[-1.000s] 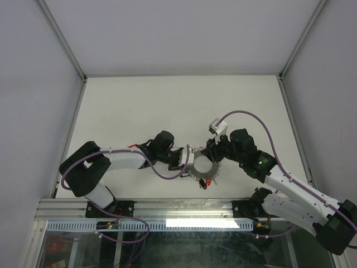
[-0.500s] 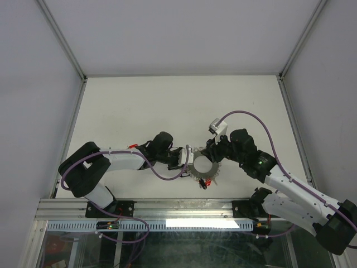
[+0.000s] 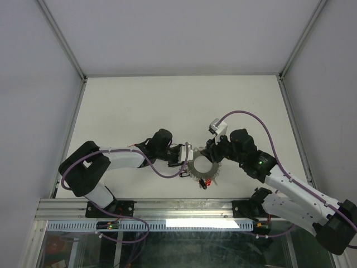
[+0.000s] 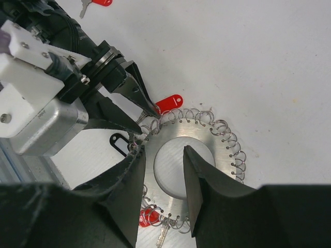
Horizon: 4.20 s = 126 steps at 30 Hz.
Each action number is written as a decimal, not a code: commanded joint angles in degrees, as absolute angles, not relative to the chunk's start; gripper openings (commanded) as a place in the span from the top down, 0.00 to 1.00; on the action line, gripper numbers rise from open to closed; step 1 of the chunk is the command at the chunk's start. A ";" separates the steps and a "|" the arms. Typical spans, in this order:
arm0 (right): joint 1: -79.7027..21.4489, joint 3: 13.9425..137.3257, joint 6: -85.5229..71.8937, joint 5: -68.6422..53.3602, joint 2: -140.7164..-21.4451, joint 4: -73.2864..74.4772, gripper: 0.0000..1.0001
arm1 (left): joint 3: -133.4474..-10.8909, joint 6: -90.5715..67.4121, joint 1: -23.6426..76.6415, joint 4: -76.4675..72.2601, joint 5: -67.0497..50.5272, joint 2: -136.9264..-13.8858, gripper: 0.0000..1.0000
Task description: Put the keys on the keyring
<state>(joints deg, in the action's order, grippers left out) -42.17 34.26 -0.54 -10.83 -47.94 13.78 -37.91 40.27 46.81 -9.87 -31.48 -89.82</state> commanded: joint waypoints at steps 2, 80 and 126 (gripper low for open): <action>-42.01 34.69 -1.29 -11.76 -47.09 11.79 0.62 | -40.06 42.19 45.98 -11.36 -32.95 -91.55 0.65; -42.98 39.08 30.04 -25.32 -51.96 20.75 0.63 | -34.87 32.34 44.99 -19.72 -35.98 -86.35 1.00; -44.72 39.64 22.22 -20.45 -52.65 21.81 0.58 | -20.89 -5.10 46.04 -53.75 -24.29 -90.92 0.69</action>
<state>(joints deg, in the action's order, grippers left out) -44.31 37.06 23.44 -21.47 -53.54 22.41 -21.26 1.93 42.98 -48.80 -29.50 -90.61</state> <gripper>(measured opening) 0.423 0.312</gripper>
